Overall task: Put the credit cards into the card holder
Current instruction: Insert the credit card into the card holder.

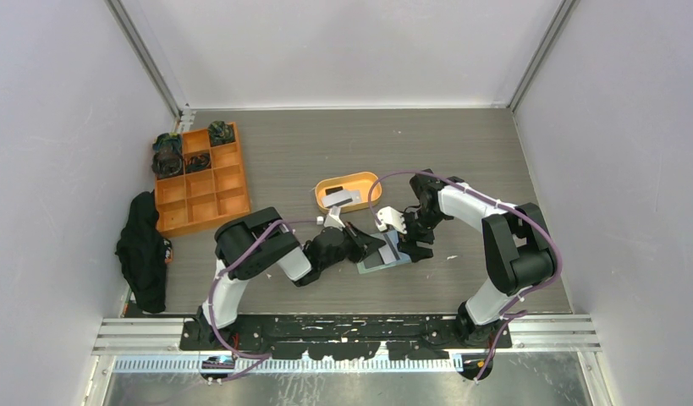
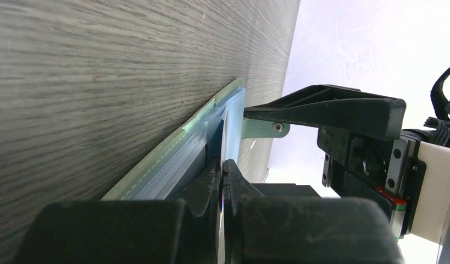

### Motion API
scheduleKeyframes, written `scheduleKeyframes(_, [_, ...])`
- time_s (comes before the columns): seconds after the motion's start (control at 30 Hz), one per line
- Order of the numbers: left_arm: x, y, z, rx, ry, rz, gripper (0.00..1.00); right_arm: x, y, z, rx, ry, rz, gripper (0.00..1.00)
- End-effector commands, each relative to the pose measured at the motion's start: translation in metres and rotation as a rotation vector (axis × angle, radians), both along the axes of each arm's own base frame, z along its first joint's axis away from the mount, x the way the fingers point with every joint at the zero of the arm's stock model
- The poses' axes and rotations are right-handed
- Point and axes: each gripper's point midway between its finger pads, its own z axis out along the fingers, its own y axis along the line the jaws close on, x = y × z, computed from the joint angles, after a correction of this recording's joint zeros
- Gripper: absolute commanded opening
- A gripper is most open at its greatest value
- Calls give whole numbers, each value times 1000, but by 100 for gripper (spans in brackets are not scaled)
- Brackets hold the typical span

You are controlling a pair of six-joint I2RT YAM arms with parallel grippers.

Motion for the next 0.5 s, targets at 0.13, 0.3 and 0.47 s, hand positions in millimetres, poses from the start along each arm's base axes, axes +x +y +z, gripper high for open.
scheduleKeyframes(0.13, [-4, -1, -22, 73, 26, -45, 9, 5, 23, 47, 133, -88, -11, 82])
scheduleKeyframes(0.3, [-9, -3, -24, 75, 32, -75, 13, -6, 40, 72, 246, -95, 7, 83])
scheduleKeyframes(0.47, [-9, -5, -23, 76, 31, -84, 17, -25, 68, 78, 328, -69, 72, 63])
